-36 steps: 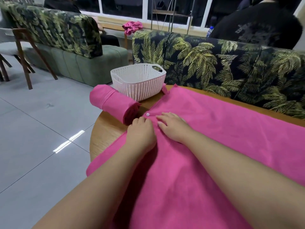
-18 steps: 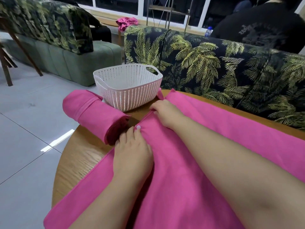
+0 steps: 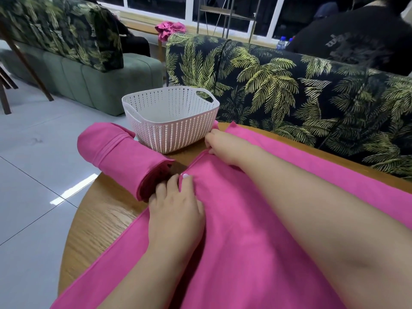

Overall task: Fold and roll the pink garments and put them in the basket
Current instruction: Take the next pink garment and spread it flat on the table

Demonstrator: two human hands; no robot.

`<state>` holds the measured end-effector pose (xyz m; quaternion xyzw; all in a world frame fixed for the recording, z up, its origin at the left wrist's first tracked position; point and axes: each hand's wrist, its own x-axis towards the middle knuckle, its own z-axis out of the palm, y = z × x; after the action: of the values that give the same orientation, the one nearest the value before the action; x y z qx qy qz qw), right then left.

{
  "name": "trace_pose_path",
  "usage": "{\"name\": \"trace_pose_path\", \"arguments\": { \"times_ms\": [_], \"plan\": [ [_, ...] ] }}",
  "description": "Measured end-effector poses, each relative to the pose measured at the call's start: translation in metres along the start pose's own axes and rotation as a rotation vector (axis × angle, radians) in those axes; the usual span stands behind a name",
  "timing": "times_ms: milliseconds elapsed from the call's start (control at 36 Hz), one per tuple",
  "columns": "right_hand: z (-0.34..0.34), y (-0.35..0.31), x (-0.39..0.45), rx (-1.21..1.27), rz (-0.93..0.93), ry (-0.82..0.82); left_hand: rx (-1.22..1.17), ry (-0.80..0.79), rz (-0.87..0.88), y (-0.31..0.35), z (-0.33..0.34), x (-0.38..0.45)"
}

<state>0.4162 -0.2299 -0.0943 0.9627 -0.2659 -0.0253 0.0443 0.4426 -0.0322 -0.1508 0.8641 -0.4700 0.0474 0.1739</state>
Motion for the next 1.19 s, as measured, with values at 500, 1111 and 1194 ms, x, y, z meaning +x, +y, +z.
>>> {"name": "trace_pose_path", "arguments": {
  "times_ms": [500, 1111, 1194],
  "plan": [
    [0.018, 0.000, -0.004, 0.001, 0.080, 0.265, 0.008, 0.037, 0.040, 0.002, 0.005, 0.000],
    [0.028, 0.026, -0.116, 0.335, 0.160, 0.142, 0.031, -0.296, 0.221, 0.005, -0.008, 0.000],
    [0.032, 0.045, -0.195, 0.253, 0.263, 0.079, 0.006, -0.265, 0.259, 0.004, -0.008, 0.000]
  ]
}}
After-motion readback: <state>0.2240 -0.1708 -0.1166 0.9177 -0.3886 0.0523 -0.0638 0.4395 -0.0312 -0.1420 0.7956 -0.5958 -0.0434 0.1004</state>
